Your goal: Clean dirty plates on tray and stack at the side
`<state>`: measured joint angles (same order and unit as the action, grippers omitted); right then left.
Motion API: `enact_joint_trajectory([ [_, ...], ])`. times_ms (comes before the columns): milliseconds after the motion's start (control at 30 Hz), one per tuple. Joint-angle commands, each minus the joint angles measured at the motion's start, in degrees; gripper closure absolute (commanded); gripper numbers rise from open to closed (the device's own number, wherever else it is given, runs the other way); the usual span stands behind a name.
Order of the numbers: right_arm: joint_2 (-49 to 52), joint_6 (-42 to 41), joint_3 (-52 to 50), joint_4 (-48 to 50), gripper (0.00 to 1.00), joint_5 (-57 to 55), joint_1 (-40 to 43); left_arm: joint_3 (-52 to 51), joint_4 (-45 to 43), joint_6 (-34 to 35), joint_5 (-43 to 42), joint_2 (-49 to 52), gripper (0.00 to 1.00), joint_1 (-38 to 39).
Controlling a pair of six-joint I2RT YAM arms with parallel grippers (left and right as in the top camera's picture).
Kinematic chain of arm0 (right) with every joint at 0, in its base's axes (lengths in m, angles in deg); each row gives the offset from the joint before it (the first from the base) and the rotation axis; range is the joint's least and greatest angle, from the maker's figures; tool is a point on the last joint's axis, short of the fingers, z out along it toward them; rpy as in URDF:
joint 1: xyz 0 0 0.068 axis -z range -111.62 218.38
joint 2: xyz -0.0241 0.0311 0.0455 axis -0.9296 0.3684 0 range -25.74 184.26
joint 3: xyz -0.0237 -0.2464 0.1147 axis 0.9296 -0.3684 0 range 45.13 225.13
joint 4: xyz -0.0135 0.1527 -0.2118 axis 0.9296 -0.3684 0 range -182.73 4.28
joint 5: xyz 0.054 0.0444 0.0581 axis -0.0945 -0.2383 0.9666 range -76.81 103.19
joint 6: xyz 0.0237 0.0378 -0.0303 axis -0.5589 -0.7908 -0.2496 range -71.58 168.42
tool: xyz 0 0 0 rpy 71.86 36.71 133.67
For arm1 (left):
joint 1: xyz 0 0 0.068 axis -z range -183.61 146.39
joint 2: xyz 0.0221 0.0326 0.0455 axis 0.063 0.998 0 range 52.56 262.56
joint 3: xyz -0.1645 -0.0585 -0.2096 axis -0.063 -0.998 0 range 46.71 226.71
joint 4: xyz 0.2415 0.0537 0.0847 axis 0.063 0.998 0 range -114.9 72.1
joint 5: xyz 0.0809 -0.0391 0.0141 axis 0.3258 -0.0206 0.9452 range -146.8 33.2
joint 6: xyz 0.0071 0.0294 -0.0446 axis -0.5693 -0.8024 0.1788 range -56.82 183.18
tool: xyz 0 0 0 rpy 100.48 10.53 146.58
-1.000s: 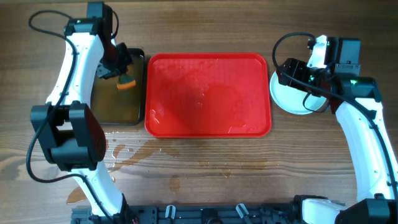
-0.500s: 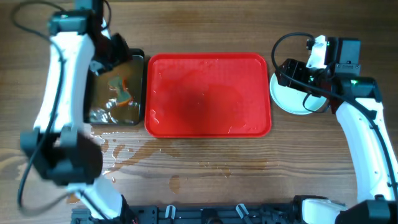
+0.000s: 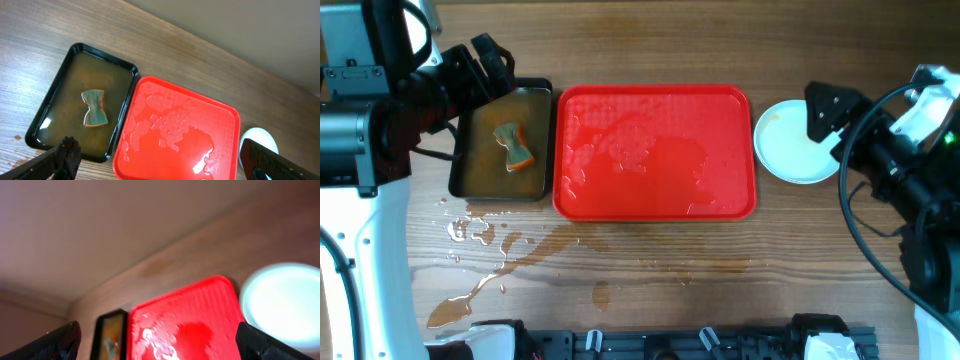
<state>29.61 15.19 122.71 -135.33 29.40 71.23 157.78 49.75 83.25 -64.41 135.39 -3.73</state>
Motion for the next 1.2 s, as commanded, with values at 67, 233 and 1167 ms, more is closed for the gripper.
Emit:
enact_joint_trajectory([
  [67, 0.17, 3.23, -3.41, 2.99, 0.0, -7.3, -0.42, -0.11, -0.02, -0.28, -0.9, -0.15, 0.0, 0.26],
  [233, -12.48, 17.07, -22.64, 23.26, 0.0, -2.49, -0.44, -0.11, -0.02, -0.28, -0.9, -0.15, 0.0, 0.26],
  [1167, -55.15, 24.11, -77.29, 50.8, 0.0, -2.71, -0.44, -0.11, -0.02, -0.28, -0.9, -0.15, 0.0, 0.26],
])
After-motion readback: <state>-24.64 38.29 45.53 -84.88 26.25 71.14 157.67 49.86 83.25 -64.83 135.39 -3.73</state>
